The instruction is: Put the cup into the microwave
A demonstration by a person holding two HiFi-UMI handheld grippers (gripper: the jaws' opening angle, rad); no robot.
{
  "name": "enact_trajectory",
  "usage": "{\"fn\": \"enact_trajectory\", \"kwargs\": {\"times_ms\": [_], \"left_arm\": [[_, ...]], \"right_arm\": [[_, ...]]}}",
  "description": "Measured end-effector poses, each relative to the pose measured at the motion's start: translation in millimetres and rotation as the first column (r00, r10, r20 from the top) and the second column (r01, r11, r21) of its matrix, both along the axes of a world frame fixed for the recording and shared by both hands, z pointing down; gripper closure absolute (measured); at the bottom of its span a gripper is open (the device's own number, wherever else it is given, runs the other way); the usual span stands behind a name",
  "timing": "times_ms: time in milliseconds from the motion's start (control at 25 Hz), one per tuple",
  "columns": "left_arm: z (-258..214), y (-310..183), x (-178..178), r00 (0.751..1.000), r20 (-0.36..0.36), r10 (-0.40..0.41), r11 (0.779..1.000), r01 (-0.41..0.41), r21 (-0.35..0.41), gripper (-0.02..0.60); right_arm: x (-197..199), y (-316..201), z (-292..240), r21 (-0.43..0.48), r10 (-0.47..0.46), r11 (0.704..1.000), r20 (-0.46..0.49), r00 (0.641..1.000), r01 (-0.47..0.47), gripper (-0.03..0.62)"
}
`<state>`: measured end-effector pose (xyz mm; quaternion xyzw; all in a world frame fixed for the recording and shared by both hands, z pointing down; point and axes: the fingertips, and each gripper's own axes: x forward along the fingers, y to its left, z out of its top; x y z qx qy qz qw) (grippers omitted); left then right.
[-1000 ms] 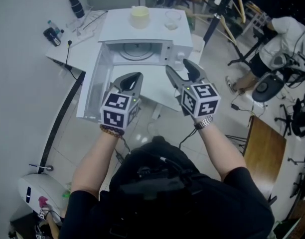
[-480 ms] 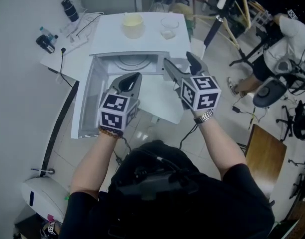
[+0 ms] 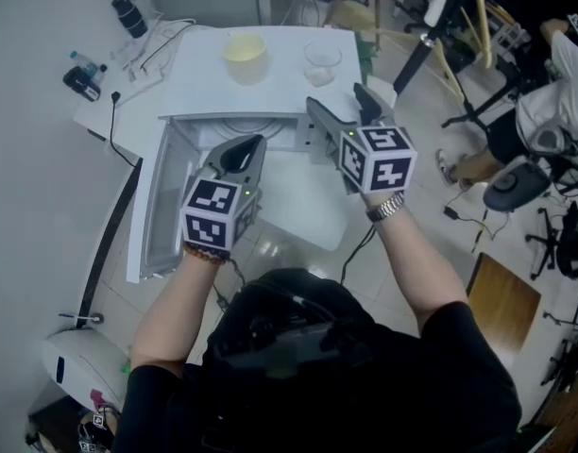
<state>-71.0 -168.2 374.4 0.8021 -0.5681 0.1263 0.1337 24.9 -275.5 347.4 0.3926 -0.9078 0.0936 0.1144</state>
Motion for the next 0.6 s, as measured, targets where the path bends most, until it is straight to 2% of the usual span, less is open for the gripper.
{"fn": "enact_trajectory", "kwargs": {"times_ms": [600], "left_arm": [[14,-43,-23,0.998,-0.014,-0.06,0.998,0.06,-0.029,0.581]], "right_arm": [[-29,-68,23,-0.032,-0.019,0.999,-0.072,0.997,0.017,0.151]]}}
